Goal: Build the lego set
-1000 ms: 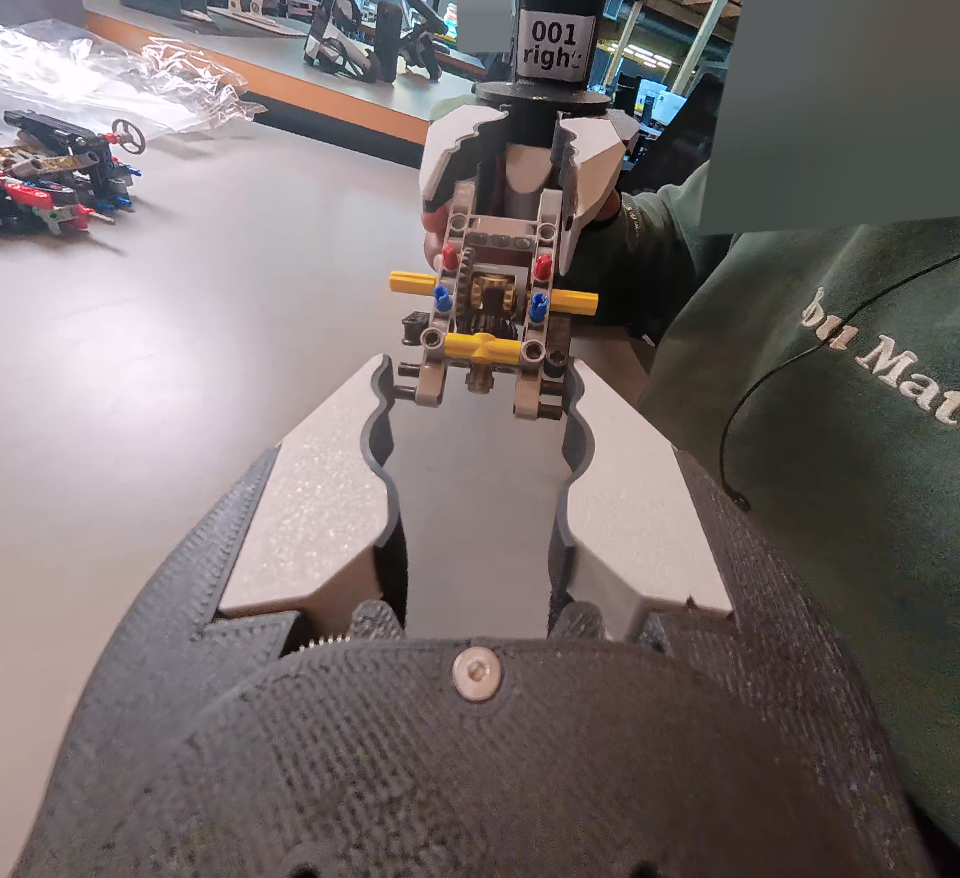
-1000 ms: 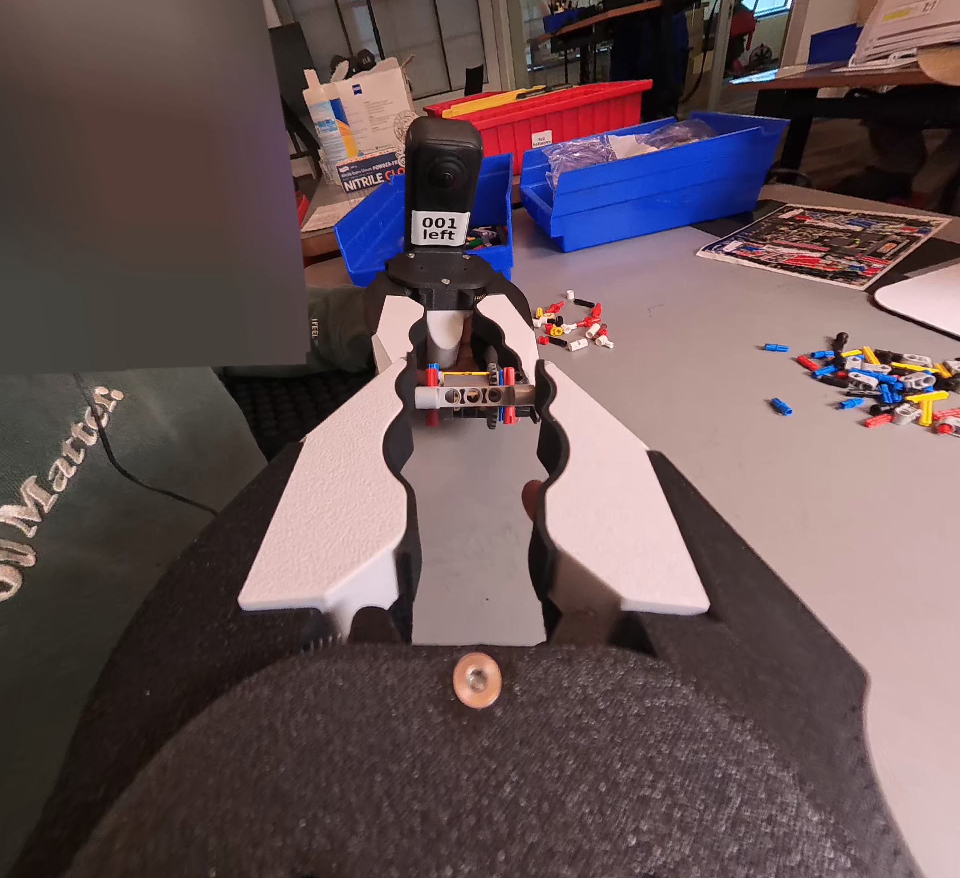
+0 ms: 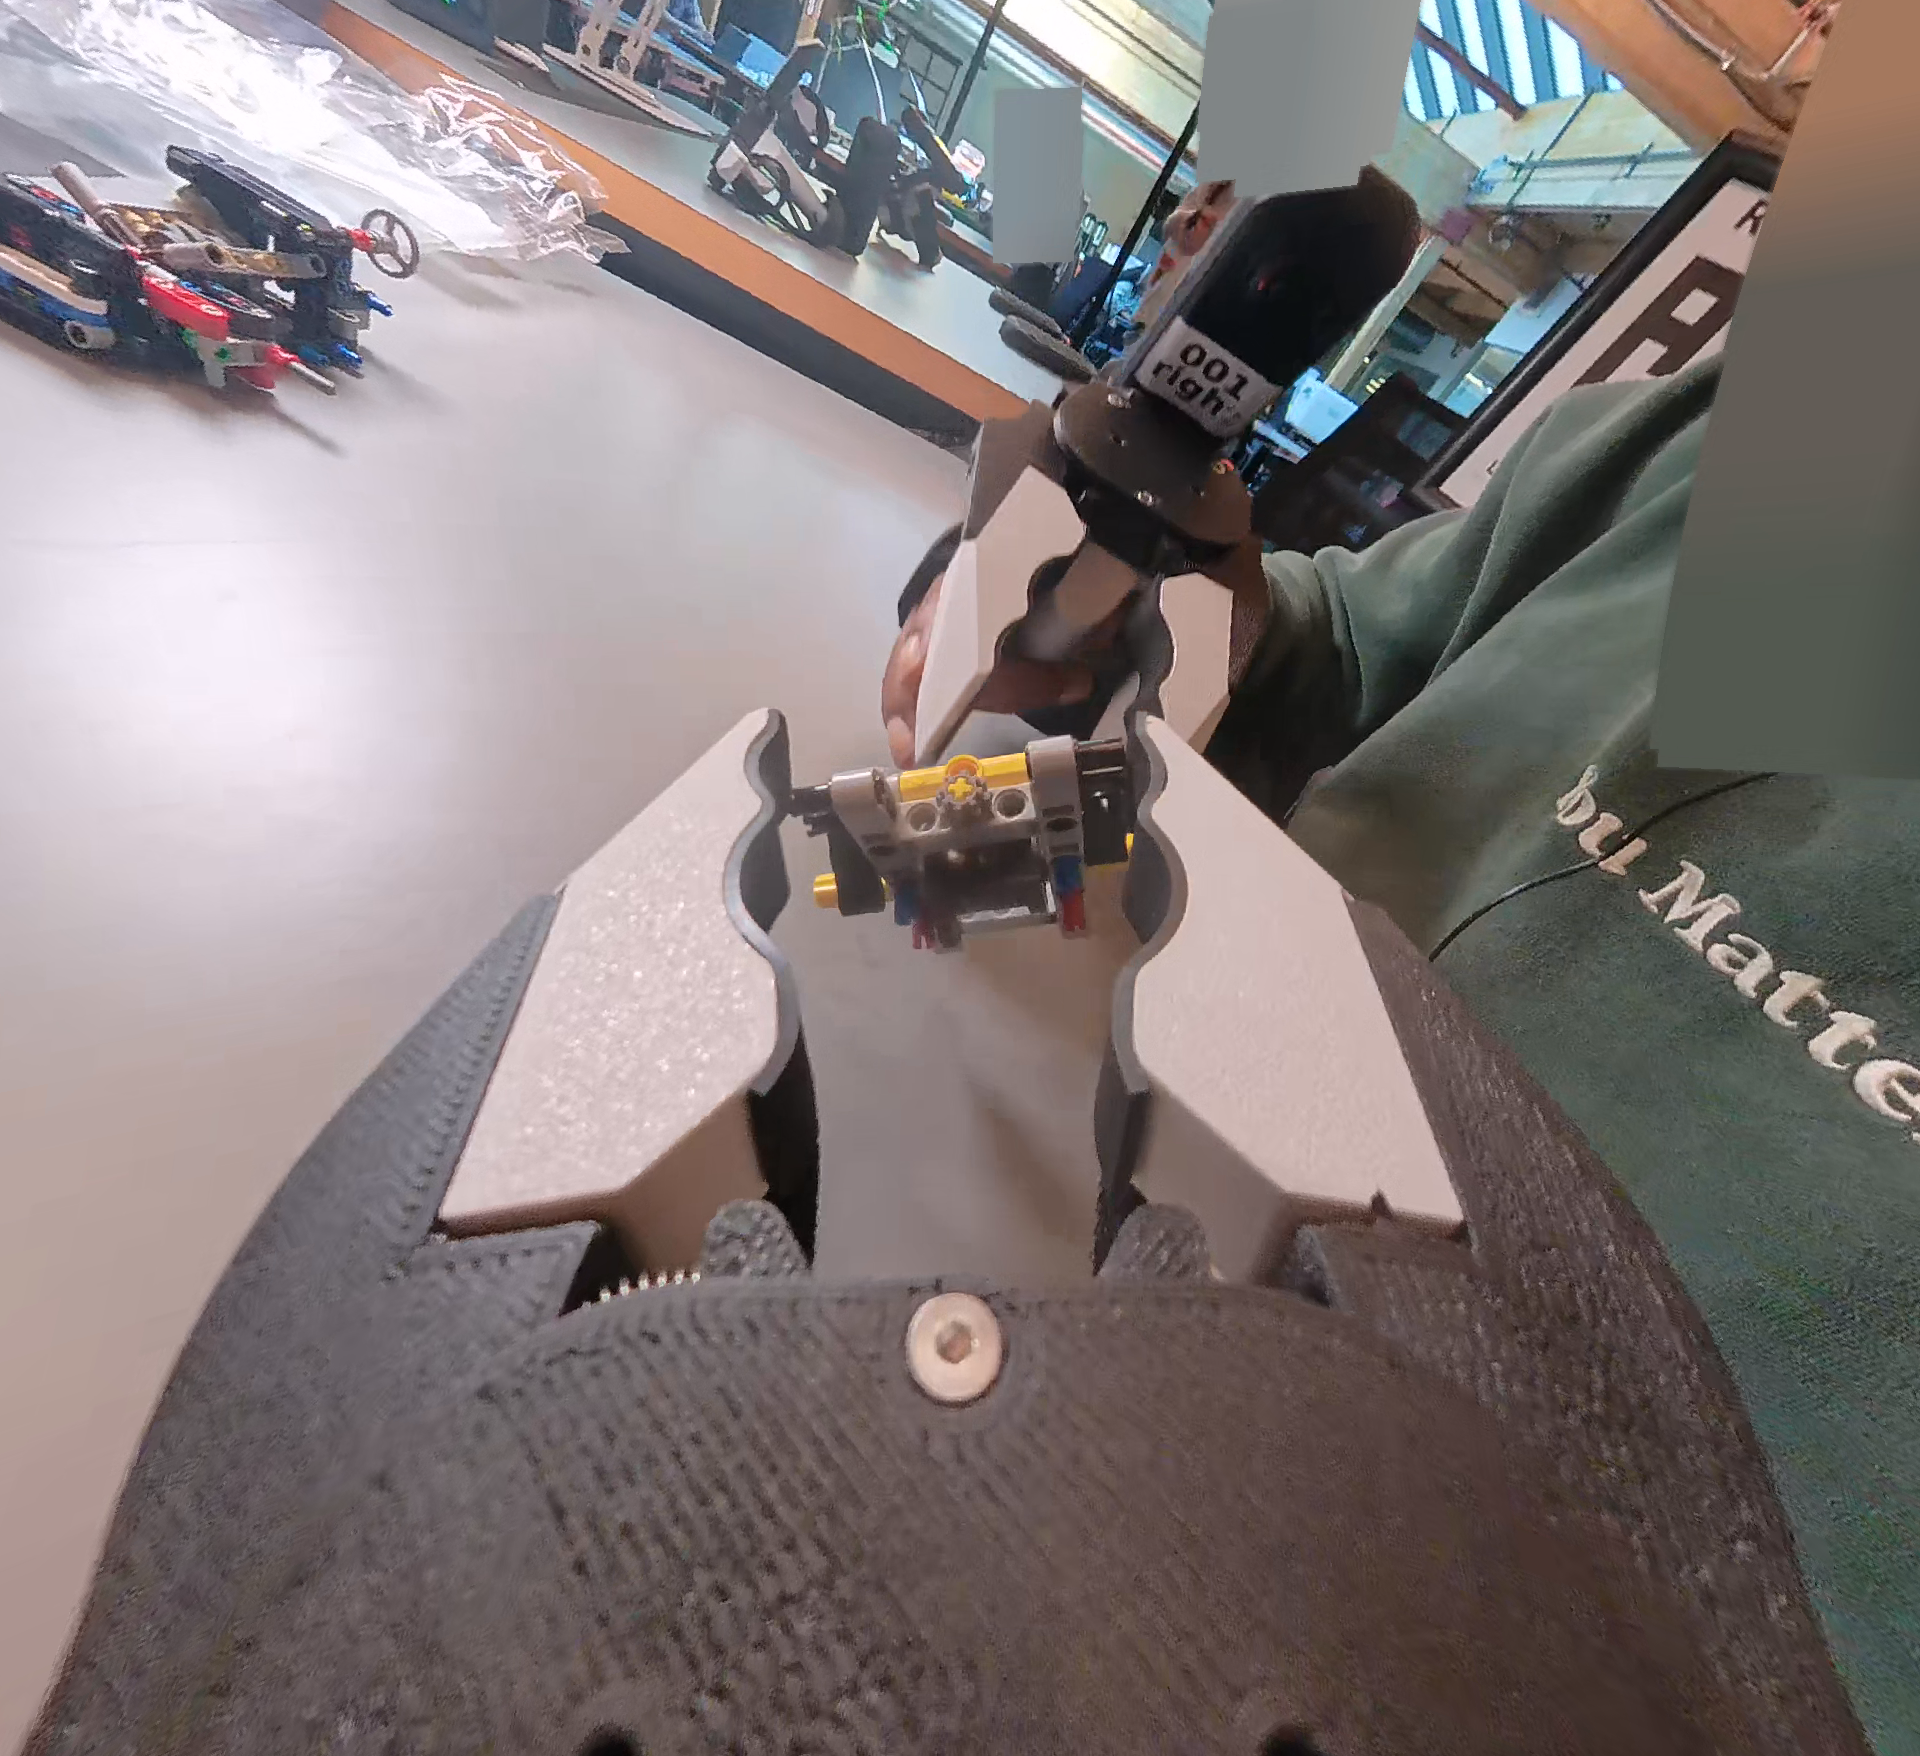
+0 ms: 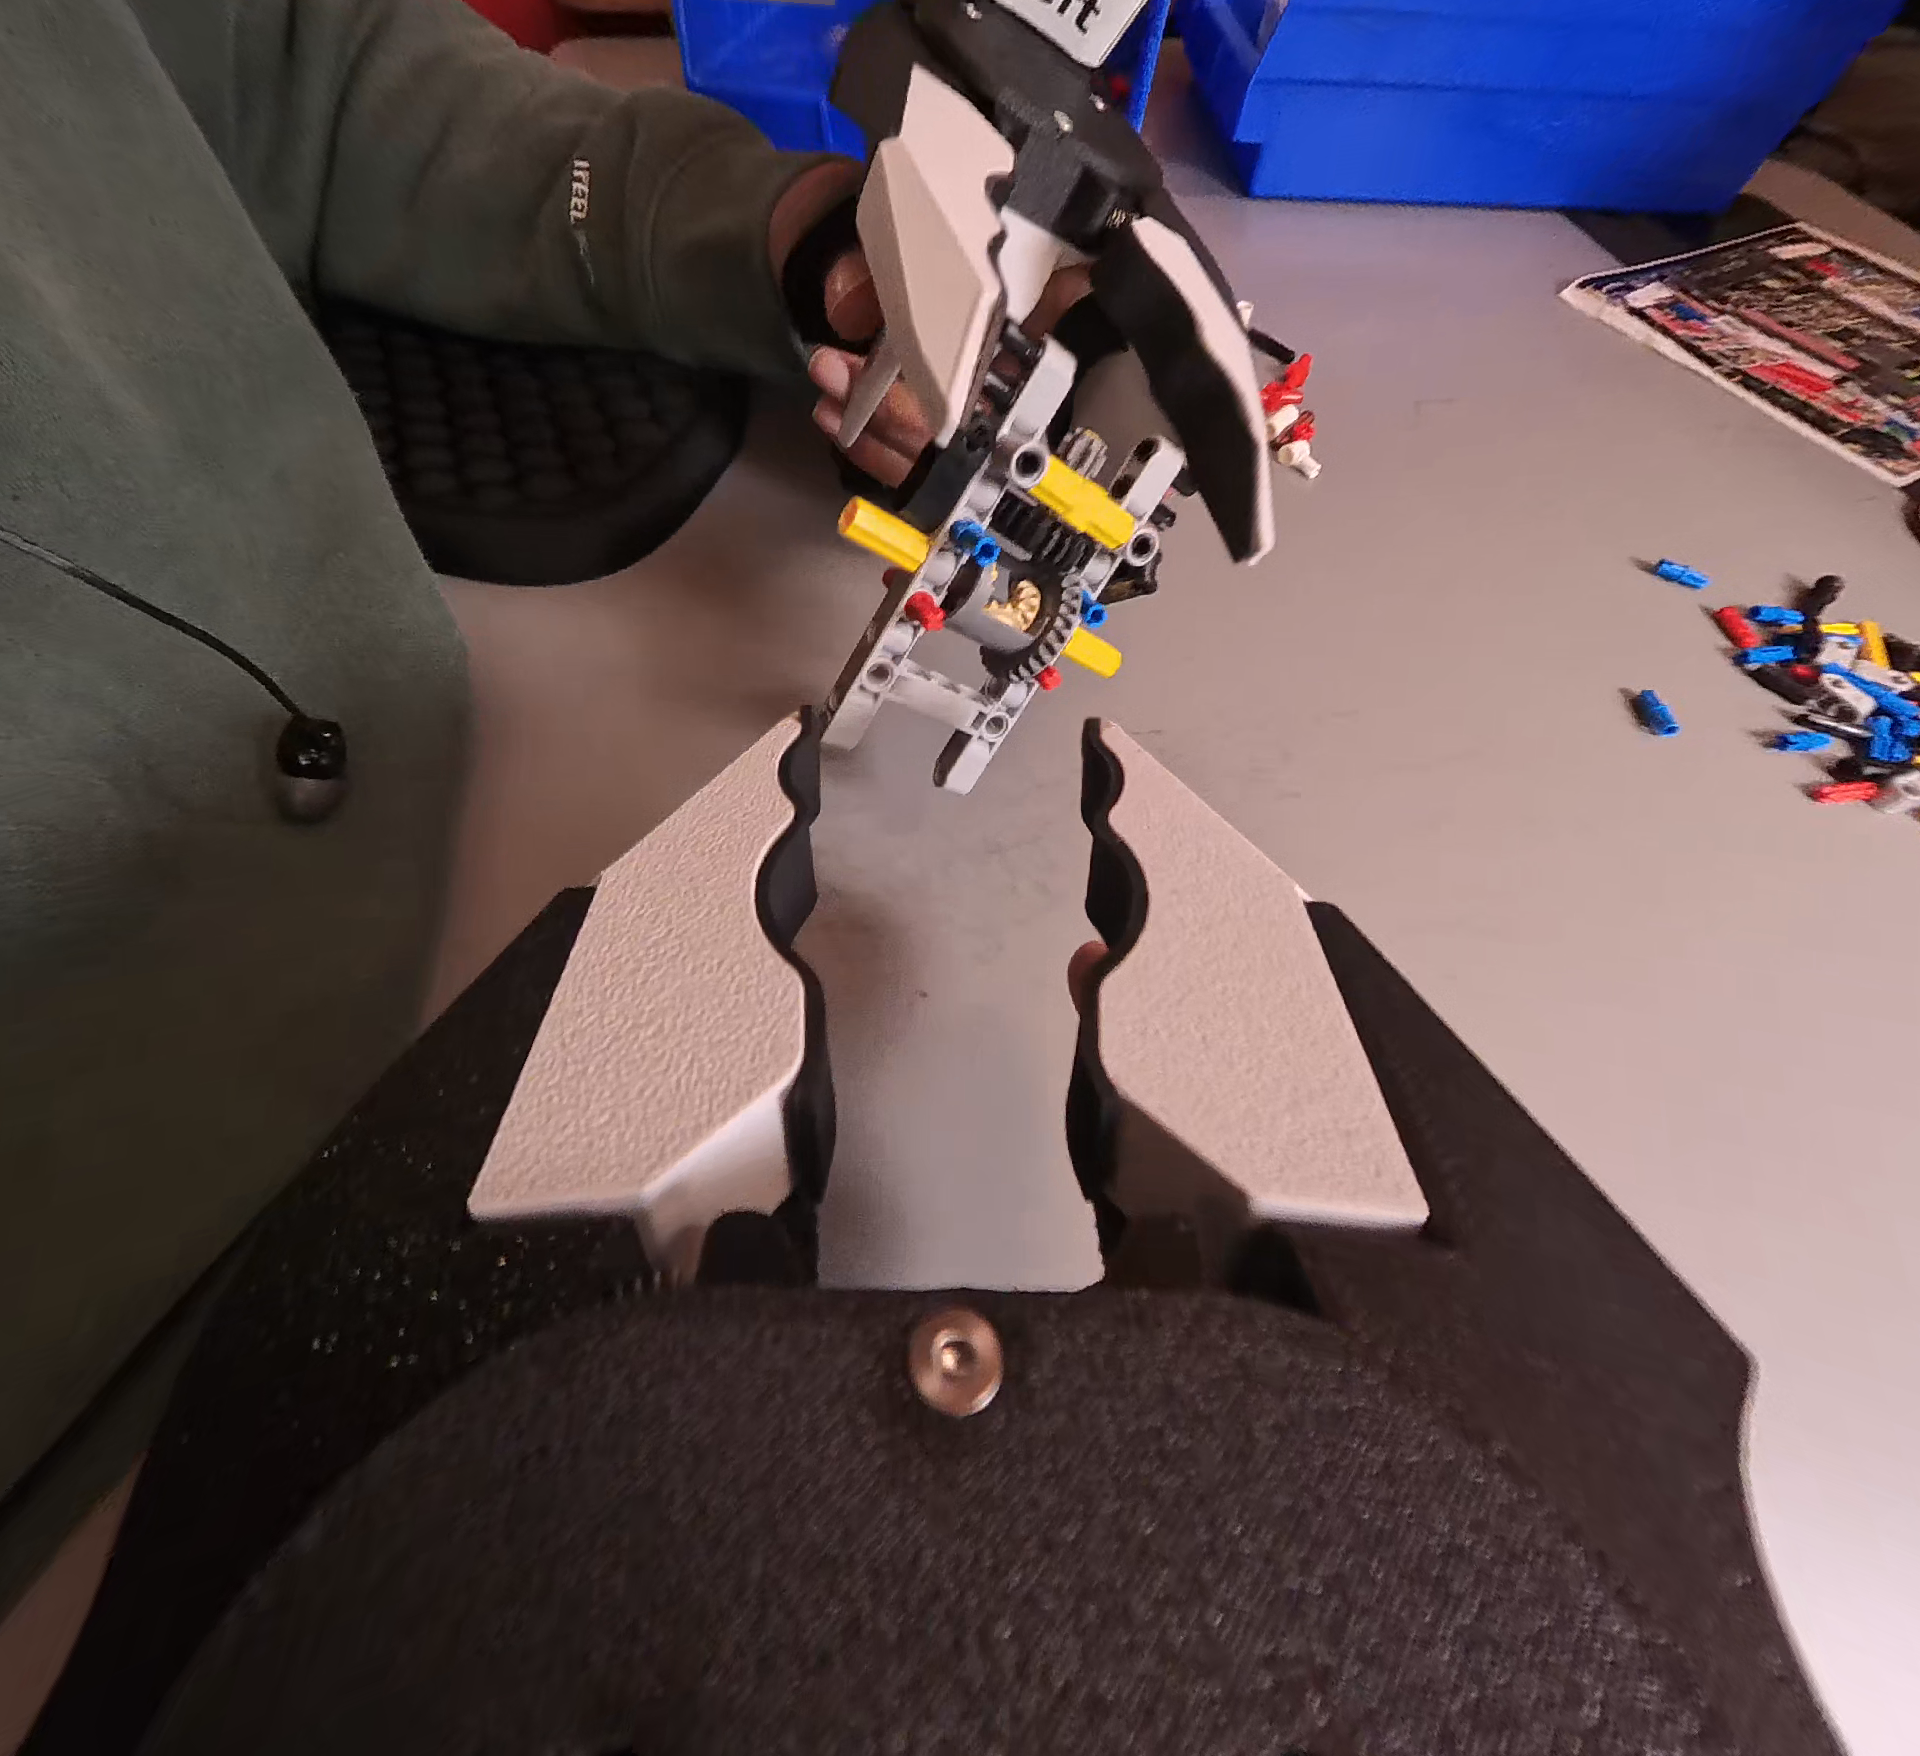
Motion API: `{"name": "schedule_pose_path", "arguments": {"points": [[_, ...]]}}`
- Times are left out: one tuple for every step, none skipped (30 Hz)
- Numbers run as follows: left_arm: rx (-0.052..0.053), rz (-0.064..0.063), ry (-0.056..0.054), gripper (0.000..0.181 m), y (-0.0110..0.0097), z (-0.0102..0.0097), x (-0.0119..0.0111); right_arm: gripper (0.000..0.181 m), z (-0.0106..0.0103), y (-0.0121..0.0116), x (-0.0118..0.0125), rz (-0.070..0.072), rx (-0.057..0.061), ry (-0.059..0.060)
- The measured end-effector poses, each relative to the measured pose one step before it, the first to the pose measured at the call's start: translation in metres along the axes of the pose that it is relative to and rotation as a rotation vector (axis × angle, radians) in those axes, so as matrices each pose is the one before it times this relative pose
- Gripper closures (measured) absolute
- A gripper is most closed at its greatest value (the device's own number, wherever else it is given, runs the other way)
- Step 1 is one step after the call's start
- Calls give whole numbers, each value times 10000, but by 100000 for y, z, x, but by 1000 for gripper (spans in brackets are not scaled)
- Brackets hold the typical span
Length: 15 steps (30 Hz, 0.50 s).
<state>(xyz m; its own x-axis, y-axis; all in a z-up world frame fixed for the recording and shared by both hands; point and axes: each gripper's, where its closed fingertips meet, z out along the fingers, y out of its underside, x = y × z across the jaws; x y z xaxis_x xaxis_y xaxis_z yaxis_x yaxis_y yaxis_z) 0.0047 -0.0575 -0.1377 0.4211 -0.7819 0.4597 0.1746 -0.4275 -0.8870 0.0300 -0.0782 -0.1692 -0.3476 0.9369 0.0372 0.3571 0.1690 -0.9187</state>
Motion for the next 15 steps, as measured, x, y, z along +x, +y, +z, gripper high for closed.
{"name": "schedule_pose_path", "arguments": {"points": [[98, -27, 50, 119, -171, -45, 79, 131, 226, 169, -79, 18, -76, -6], [86, 2, 54, 119, -147, -27, 102, 131, 195, 116, -68, 76, -45, -18], [72, 58, 71, 119, -132, -28, 171, 130, 181, 53, -100, 161, 0, -80], [81, 112, 87, 119, -153, 5, 251, 127, 172, 19, -175, 252, 20, -146], [91, 118, 72, 119, -183, 10, 266, 124, 177, 2, -231, 326, 31, -212], [80, 109, 62, 119, -160, 35, 233, 119, 182, -9, -312, 363, 32, -275], [78, 98, 62, 119, -160, 13, 216, 116, 209, -18, -298, 348, 31, -256], [92, 80, 49, 119, -160, 5, 166, 114, 242, 8, -203, 259, 10, -175], [108, 67, 64, 119, -178, -15, 163, 113, 244, 66, -163, 132, -20, -111], [117, 54, 84, 119, -196, -40, 174, 114, 229, 58, -77, 57, -22, -29], [109, 58, 79, 119, -186, -45, 164, 115, 201, 26, -61, 15, -12, -4], [97, 96, 91, 119, -145, -39, 187, 119, 109, -20, -78, 27, 10, -29], [77, 139, 70, 119, -110, -27, 174, 126, 22, -118, -2, 76, 67, -2], [45, 212, 0, 119, -57, -41, 81, 132, -66, -153, -44, 66, 77, -52], [-25, 256, -35, 119, 26, -76, -1, 136, -115, -4, -6, 22, -35, -32]]}}
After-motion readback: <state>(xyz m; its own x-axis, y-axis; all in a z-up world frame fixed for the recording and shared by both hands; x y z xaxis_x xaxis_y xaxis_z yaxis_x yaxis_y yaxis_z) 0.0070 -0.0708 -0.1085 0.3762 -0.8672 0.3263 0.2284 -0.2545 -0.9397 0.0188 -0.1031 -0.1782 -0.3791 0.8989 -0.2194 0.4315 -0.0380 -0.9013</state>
